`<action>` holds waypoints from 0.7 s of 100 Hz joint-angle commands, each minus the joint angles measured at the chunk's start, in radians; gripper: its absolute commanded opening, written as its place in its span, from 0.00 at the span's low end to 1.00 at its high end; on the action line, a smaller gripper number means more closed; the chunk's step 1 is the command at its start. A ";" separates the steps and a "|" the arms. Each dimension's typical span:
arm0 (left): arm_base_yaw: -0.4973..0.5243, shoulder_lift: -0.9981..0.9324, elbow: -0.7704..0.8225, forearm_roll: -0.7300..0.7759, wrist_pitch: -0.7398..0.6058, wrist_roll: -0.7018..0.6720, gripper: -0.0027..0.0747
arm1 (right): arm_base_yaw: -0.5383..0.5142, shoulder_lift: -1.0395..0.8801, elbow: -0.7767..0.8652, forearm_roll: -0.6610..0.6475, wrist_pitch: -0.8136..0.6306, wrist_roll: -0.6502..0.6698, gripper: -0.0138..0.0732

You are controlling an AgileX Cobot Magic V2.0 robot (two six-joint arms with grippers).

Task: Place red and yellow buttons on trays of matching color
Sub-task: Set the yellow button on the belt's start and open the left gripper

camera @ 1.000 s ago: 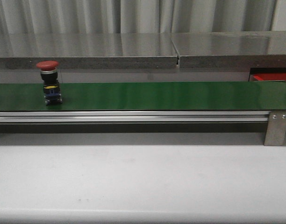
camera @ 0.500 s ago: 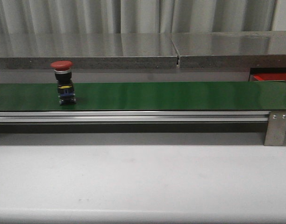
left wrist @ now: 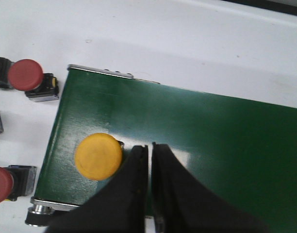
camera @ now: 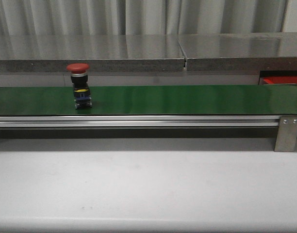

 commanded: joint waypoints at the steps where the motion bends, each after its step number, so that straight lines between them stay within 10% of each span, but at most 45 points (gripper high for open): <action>1: -0.035 -0.087 0.006 -0.006 -0.026 0.002 0.01 | -0.004 -0.020 -0.023 -0.012 -0.075 -0.003 0.07; 70: -0.205 -0.572 0.456 -0.015 -0.159 0.010 0.01 | -0.004 -0.020 -0.023 -0.012 -0.075 -0.003 0.07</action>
